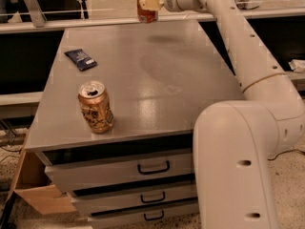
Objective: Move coke can near rxbar blueberry
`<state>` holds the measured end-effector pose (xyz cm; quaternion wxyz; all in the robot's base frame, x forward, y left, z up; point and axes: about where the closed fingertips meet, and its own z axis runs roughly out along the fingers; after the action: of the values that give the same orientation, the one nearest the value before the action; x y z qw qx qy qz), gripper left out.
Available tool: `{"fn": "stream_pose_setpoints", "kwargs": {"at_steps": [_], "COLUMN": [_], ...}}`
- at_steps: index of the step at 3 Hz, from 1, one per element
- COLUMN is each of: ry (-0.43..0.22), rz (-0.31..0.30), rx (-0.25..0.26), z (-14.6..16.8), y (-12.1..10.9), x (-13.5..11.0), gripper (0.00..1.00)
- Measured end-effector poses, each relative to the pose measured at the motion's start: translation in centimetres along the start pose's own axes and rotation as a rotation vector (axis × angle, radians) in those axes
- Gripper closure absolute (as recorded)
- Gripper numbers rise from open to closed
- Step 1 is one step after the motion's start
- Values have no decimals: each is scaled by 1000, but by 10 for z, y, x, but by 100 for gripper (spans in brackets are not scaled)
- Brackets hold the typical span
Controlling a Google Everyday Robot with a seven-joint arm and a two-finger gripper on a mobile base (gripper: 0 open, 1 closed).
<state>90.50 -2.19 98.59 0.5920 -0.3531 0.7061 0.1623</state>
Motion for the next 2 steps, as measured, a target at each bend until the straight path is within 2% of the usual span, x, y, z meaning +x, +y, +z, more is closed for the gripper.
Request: {"fn": "stream_pose_setpoints", "kwargs": {"at_steps": [1,2], "ry": [-40,-26], "rz": [10,43], "rx": [-26,-70], "z": [-6,-7], "y": [32,74], "x": [-20,-10], "gripper": [100,100]}}
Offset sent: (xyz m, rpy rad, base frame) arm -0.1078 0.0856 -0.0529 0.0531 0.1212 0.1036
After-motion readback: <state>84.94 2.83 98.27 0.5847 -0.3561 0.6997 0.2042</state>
